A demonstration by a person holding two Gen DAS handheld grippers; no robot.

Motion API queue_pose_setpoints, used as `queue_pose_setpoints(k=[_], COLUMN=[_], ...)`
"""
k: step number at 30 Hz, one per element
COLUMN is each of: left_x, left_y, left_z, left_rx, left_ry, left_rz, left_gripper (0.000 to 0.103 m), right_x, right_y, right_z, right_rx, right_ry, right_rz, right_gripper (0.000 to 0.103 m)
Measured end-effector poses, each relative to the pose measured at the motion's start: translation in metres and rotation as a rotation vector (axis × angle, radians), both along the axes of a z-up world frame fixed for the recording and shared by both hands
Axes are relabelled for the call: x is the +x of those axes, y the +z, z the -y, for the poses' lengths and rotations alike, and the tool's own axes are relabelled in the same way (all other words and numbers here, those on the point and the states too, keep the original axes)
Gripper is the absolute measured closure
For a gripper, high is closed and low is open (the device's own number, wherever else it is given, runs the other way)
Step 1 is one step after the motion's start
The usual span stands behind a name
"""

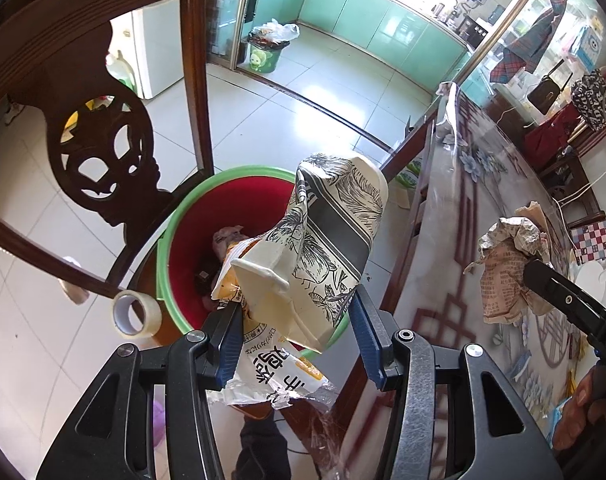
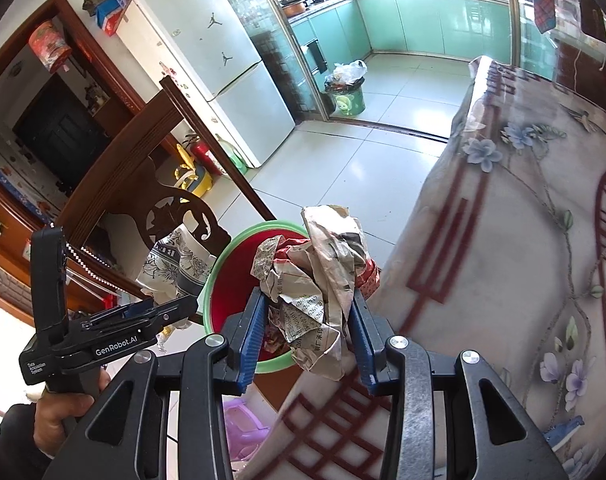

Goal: Collect trash
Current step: 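Lower both tools over the red bin and open them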

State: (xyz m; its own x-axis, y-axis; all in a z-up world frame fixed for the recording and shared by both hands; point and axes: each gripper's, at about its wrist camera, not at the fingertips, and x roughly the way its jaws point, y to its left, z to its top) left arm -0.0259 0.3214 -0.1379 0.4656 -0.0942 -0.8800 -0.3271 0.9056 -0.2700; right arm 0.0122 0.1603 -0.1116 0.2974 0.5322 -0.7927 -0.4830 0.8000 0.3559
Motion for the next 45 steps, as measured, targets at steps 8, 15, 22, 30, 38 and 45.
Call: queue_pose_setpoints(k=[8,15,22,30,38,45], left_x=[-0.001,0.004,0.009,0.016,0.022,0.025], left_y=[-0.009,-0.022,-0.035,-0.044,-0.059,-0.072], left_z=[-0.023,-0.037,-0.048,-0.053,-0.053,-0.057], left_rx=[0.009,0.010,-0.003,-0.010,-0.020,-0.014], left_ry=[0.027,0.042,0.070,0.077,0.068,0.061], left_rz=[-0.023,-0.054,-0.085,-0.109,-0.150,-0.184], left_gripper=[0.055,0.054,0.054,0.054,0.053,0.053], right_x=[0.008,0.014,0.017,0.022,0.024,0.024], right_y=[-0.009,-0.034,-0.054,-0.057,-0.066,-0.072], right_z=[-0.031,-0.063,-0.081,-0.086,-0.086,-0.098], right_rx=[-0.017,-0.038,-0.065,-0.078,-0.092,-0.100], right_ry=[0.039,0.091,0.133,0.133,0.123,0.149], right_rz=[-0.012,-0.053,-0.086,-0.092,-0.107,-0.110], right_gripper=[0.065,0.065,0.065,0.065,0.065,0.065])
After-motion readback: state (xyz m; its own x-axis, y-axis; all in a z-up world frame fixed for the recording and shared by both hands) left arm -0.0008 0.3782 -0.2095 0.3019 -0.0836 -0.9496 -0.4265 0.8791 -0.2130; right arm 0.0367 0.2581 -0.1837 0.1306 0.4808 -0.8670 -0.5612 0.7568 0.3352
